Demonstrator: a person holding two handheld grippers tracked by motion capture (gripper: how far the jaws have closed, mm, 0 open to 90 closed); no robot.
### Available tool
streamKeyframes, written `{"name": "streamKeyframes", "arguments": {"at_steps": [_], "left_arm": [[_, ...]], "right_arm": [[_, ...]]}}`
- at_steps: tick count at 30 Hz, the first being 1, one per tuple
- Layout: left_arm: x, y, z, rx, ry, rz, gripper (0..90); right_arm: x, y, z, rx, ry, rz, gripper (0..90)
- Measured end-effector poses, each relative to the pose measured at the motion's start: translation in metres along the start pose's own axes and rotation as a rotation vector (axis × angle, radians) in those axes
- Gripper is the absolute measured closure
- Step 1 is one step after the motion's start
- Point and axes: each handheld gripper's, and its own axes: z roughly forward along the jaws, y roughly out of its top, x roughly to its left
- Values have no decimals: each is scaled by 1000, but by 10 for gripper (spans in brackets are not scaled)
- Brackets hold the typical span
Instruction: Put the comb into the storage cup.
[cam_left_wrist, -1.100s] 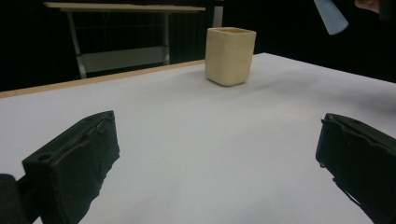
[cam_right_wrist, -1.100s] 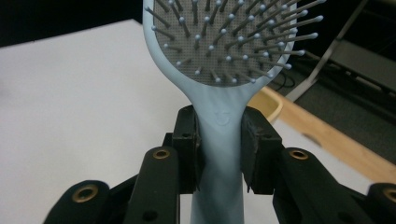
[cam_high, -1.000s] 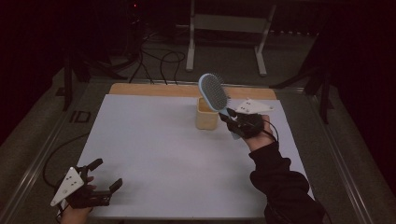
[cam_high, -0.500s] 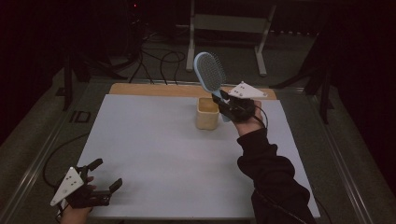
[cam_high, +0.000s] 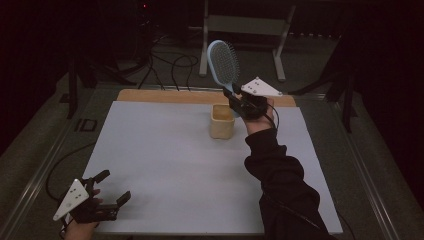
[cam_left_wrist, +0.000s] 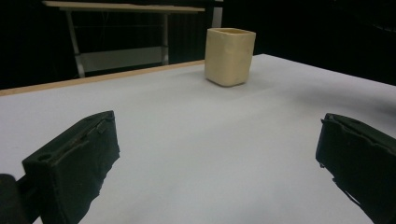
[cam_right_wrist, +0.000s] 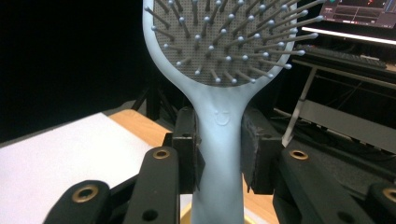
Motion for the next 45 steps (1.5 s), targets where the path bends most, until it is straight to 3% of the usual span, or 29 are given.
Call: {"name": "streamKeyframes", "arguments": {"at_steps": [13, 22, 30, 33, 40, 45], "left_arm": [[1, 0, 0, -5, -3, -10, 0], [1, 0, -1, -7, -2, -13, 0], [1, -1, -1, -6, -2, -15, 0], [1, -1, -1, -6, -2, -15, 0], [1, -1, -1, -6, -5, -16, 0], [1, -1, -1, -2, -6, -15, 0]], "right_arm": [[-5, 10, 19, -57, -1, 0, 698], [-15, 9, 33, -118, 9, 34, 699], [-19, 0, 48, -104, -5, 60, 699], [-19, -8, 53, -99, 7, 78, 699], [-16, -24, 62, -74, 25, 66, 699], [-17, -37, 66, -69, 31, 93, 699]]}}
